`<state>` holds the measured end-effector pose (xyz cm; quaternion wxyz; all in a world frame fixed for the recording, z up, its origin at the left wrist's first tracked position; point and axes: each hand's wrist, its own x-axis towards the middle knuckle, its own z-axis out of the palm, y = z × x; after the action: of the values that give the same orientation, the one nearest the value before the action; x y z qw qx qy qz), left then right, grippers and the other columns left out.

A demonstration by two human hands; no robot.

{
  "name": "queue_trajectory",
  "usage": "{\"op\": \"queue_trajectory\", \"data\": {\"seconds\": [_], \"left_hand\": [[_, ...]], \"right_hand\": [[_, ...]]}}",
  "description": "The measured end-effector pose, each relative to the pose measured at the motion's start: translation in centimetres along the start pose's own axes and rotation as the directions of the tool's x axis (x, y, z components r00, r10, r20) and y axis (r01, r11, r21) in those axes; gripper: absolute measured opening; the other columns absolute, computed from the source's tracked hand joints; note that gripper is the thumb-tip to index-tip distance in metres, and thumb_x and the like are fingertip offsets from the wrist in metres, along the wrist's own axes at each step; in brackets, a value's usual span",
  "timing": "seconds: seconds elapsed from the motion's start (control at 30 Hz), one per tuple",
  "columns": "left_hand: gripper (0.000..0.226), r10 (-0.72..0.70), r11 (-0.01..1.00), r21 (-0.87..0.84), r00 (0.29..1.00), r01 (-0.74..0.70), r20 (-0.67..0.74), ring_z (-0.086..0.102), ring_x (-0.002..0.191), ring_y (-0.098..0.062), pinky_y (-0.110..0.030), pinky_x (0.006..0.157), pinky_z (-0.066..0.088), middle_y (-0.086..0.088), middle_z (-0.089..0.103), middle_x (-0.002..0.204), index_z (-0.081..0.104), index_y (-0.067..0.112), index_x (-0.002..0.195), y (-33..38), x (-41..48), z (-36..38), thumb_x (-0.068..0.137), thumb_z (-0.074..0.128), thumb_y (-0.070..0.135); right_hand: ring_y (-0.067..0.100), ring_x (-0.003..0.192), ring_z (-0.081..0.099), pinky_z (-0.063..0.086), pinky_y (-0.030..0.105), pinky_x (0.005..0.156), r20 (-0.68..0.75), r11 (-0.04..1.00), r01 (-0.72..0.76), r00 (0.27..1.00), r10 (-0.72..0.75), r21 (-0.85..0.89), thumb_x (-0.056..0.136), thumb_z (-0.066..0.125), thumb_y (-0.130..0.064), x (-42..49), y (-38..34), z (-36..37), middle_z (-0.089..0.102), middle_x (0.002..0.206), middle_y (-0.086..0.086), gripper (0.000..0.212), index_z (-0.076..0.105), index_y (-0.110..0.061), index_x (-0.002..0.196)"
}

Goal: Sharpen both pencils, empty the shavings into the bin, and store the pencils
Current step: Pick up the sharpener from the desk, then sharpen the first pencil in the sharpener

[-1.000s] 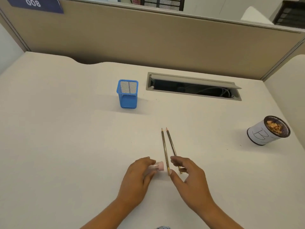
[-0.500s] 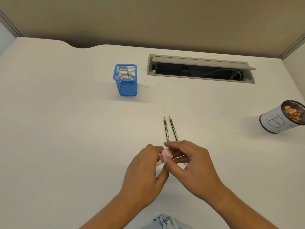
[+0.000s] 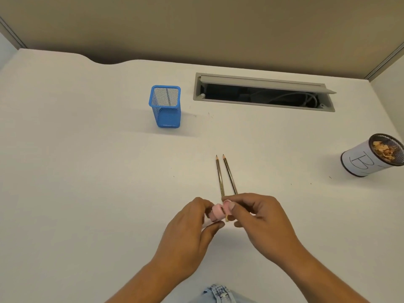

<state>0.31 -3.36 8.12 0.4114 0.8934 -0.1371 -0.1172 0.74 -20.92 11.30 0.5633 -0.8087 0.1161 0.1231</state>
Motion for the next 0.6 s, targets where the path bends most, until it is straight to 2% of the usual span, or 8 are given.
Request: {"op": "queue_trajectory", "data": {"seconds": [0.1, 0.17, 0.23, 0.3, 0.37, 0.43, 0.47, 0.6], "left_hand": [[0.018, 0.042, 0.999, -0.009, 0.997, -0.042, -0.072, 0.054, 0.089, -0.008, -0.019, 0.073, 0.046, 0.017, 0.054, 0.097, 0.045, 0.036, 0.103, -0.7, 0.1, -0.5, 0.090, 0.052, 0.048], [0.023, 0.062, 0.998, 0.014, 0.992, -0.061, -0.111, 0.054, 0.092, -0.008, -0.019, 0.073, 0.047, 0.016, 0.054, 0.101, 0.054, 0.032, 0.105, -1.1, 0.2, -0.9, 0.088, 0.054, 0.048], [0.027, 0.065, 0.997, 0.038, 0.990, -0.060, -0.125, 0.054, 0.093, -0.007, -0.018, 0.073, 0.046, 0.016, 0.054, 0.101, 0.061, 0.031, 0.105, -1.4, 0.4, -1.1, 0.087, 0.055, 0.049], [0.027, 0.043, 0.999, 0.034, 0.990, -0.039, -0.131, 0.055, 0.095, -0.005, -0.017, 0.076, 0.045, 0.017, 0.056, 0.101, 0.063, 0.033, 0.107, -1.8, 0.4, -1.2, 0.086, 0.058, 0.049], [0.024, 0.029, 0.999, 0.039, 0.991, -0.024, -0.128, 0.055, 0.095, -0.003, -0.016, 0.077, 0.045, 0.019, 0.057, 0.100, 0.064, 0.036, 0.107, -2.2, 0.2, -1.1, 0.085, 0.064, 0.045], [0.025, 0.006, 0.999, 0.039, 0.993, -0.002, -0.114, 0.056, 0.094, -0.002, -0.016, 0.077, 0.046, 0.021, 0.058, 0.099, 0.065, 0.038, 0.107, -2.4, 0.1, -0.9, 0.083, 0.071, 0.040], [0.025, -0.007, 0.999, 0.033, 0.994, 0.010, -0.108, 0.056, 0.094, -0.003, -0.017, 0.078, 0.046, 0.022, 0.058, 0.099, 0.065, 0.039, 0.106, -2.5, 0.1, -0.8, 0.083, 0.072, 0.039], [0.025, -0.035, 0.999, 0.013, 0.993, 0.037, -0.113, 0.054, 0.096, 0.001, -0.008, 0.076, 0.040, 0.024, 0.059, 0.099, 0.067, 0.041, 0.106, -2.5, 0.1, -0.5, 0.082, 0.074, 0.037]], "right_hand": [[0.013, 0.077, 0.073, 0.058, 0.026, 0.068, 0.040, 0.980, -0.141, 0.990, 0.137, 0.139, 0.095, 0.057, -0.011, 0.5, 0.1, 0.0, 0.078, 0.087, -0.004, 0.025, 0.079, -0.021, 0.091], [0.013, 0.076, 0.073, 0.058, 0.030, 0.071, 0.089, 0.964, -0.226, 0.973, 0.215, 0.142, 0.096, 0.053, -0.011, 0.8, 0.4, 0.2, 0.078, 0.087, -0.001, 0.028, 0.079, -0.019, 0.089], [0.012, 0.074, 0.072, 0.058, 0.031, 0.073, 0.118, 0.949, -0.285, 0.956, 0.269, 0.138, 0.099, 0.052, -0.019, 1.2, 0.9, 0.4, 0.078, 0.087, 0.001, 0.028, 0.078, -0.018, 0.089], [0.012, 0.070, 0.071, 0.057, 0.031, 0.071, 0.063, 0.953, -0.281, 0.959, 0.275, 0.115, 0.100, 0.051, -0.031, 2.1, 1.6, 0.6, 0.078, 0.084, 0.004, 0.033, 0.077, -0.017, 0.086], [0.011, 0.064, 0.068, 0.056, 0.036, 0.069, -0.078, 0.976, -0.214, 0.975, 0.210, -0.042, 0.097, 0.055, -0.040, 3.4, 2.9, 0.4, 0.076, 0.076, 0.003, 0.033, 0.074, -0.017, 0.083], [0.010, 0.066, 0.066, 0.053, 0.033, 0.067, -0.184, 0.947, -0.168, 0.976, 0.119, -0.275, 0.091, 0.064, -0.042, 4.8, 4.0, -0.1, 0.071, 0.074, -0.004, 0.023, 0.071, -0.021, 0.086], [0.010, 0.070, 0.066, 0.053, 0.030, 0.069, -0.209, 0.923, -0.164, 0.973, 0.094, -0.349, 0.087, 0.069, -0.042, 5.3, 4.3, -0.2, 0.070, 0.078, -0.008, 0.020, 0.069, -0.022, 0.091], [0.012, 0.075, 0.063, 0.051, 0.028, 0.070, -0.206, 0.863, -0.147, 0.977, 0.052, -0.482, 0.079, 0.077, -0.042, 6.9, 4.8, 0.0, 0.063, 0.086, -0.011, 0.032, 0.062, -0.025, 0.101]]}}
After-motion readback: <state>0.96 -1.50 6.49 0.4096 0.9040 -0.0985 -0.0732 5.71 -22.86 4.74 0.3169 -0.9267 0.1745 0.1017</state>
